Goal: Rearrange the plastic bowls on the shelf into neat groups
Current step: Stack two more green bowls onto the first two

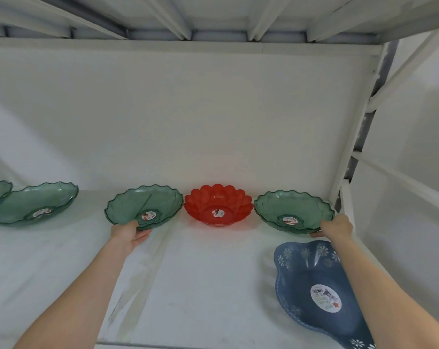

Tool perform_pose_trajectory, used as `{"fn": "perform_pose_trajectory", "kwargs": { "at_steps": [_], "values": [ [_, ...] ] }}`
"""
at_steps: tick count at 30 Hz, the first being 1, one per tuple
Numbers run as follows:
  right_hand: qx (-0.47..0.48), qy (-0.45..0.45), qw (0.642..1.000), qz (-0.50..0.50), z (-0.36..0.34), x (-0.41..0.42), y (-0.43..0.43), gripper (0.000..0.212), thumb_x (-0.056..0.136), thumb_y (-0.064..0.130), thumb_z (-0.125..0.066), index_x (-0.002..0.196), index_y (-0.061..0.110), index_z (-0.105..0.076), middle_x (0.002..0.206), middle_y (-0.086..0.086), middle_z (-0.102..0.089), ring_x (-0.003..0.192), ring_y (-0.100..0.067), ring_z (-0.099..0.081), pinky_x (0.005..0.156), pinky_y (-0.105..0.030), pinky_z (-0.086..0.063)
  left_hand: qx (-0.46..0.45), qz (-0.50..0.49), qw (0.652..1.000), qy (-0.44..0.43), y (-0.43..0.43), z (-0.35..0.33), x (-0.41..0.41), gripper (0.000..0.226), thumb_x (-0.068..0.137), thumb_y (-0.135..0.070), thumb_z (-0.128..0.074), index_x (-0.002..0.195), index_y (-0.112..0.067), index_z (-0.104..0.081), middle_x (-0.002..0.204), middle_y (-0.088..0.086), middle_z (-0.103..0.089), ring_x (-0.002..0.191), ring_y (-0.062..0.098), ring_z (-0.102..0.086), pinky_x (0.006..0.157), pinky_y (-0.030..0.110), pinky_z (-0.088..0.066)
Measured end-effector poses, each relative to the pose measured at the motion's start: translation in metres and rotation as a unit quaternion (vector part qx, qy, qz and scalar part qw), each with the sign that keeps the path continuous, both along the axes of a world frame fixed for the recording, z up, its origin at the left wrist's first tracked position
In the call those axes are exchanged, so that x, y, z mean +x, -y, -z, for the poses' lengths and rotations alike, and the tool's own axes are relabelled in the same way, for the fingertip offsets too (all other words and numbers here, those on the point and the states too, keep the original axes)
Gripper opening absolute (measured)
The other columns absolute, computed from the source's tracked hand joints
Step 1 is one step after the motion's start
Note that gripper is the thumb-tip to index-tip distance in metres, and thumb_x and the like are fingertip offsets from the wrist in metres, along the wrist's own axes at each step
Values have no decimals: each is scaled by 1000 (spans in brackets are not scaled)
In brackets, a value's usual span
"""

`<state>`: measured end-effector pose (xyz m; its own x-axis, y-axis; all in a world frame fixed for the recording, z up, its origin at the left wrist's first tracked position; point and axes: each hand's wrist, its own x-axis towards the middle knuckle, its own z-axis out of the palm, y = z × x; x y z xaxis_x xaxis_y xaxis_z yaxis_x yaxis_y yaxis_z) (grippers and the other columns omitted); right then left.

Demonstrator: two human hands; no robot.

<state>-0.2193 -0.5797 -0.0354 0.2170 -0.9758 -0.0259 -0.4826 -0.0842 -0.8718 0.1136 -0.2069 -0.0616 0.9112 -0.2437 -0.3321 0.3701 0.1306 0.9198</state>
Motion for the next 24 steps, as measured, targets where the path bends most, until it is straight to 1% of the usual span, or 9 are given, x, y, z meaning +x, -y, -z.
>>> {"fn": "perform_pose_trajectory", "kwargs": {
  "at_steps": [2, 4, 6, 7, 10, 13, 16, 21, 24],
  "values": [
    [-5, 12, 1000, 6, -4, 0, -5, 21, 84, 2, -43, 91, -6, -61, 70, -21, -71, 49, -27, -65, 68, -35, -51, -5, -10, 1000, -1, -2, -1, -3, 38, 93, 2, -43, 131, -2, -50, 113, 18, -60, 75, 29, -62, 88, 43, -49],
    [-10, 20, 1000, 14, -9, -1, -9, 17, 86, 2, -42, 80, 0, -57, 53, -12, -67, 40, -24, -61, 58, -31, -48, -10, -21, 1000, 1, -6, -3, -6, 38, 93, 2, -44, 130, -1, -50, 113, 20, -60, 75, 30, -63, 87, 44, -49],
    [-13, 28, 999, 16, -15, -3, -13, 22, 89, 2, -40, 69, 7, -50, 36, 1, -59, 46, -20, -61, 49, -29, -41, -10, -27, 1000, 8, -9, -7, -9, 38, 94, 1, -44, 131, 0, -49, 117, 22, -60, 77, 31, -63, 88, 44, -49],
    [-15, 40, 999, 16, -18, -5, -15, 23, 89, 2, -40, 68, 8, -49, 36, 2, -58, 51, -21, -63, 49, -30, -39, -8, -30, 999, 12, -11, -9, -11, 38, 94, 0, -44, 131, 1, -49, 119, 23, -59, 79, 32, -64, 88, 44, -49],
    [-25, 61, 998, 14, -34, -8, -25, 19, 89, 2, -40, 75, 5, -52, 61, -12, -69, 54, -27, -64, 49, -32, -39, -2, -38, 999, 16, -18, -21, -19, 39, 94, 1, -43, 132, 2, -47, 122, 27, -58, 89, 38, -63, 87, 44, -49],
    [-10, 77, 997, 3, -54, -11, -37, 21, 90, 1, -38, 79, 3, -55, 87, -19, -68, 61, -34, -67, 42, -28, -41, 7, -35, 999, 20, -26, -40, -31, 37, 94, 2, -44, 131, 3, -48, 114, 28, -59, 84, 38, -62, 87, 45, -49],
    [-7, 53, 999, -9, -73, -15, -55, 17, 91, 3, -39, 83, 4, -54, 90, -23, -70, 57, -31, -65, 27, -17, -31, 11, -26, 999, 21, -36, -63, -45, 37, 93, 2, -45, 130, 2, -48, 113, 26, -60, 91, 38, -62, 88, 45, -50],
    [-6, 50, 998, -26, -106, -22, -92, 18, 92, 6, -40, 90, 0, -58, 96, -26, -70, 61, -35, -69, 35, -25, -32, 13, -5, 1000, 13, -60, -98, -69, 37, 93, 0, -46, 131, 1, -48, 111, 24, -60, 88, 38, -63, 89, 45, -50],
    [5, 53, 998, -31, -122, -27, -114, 23, 92, 6, -40, 86, -6, -59, 85, -28, -71, 35, -15, -58, 27, -17, -22, 15, 2, 1000, 5, -80, -115, -83, 38, 92, 1, -46, 130, 1, -49, 109, 25, -62, 89, 38, -64, 92, 46, -50]
  ]
}}
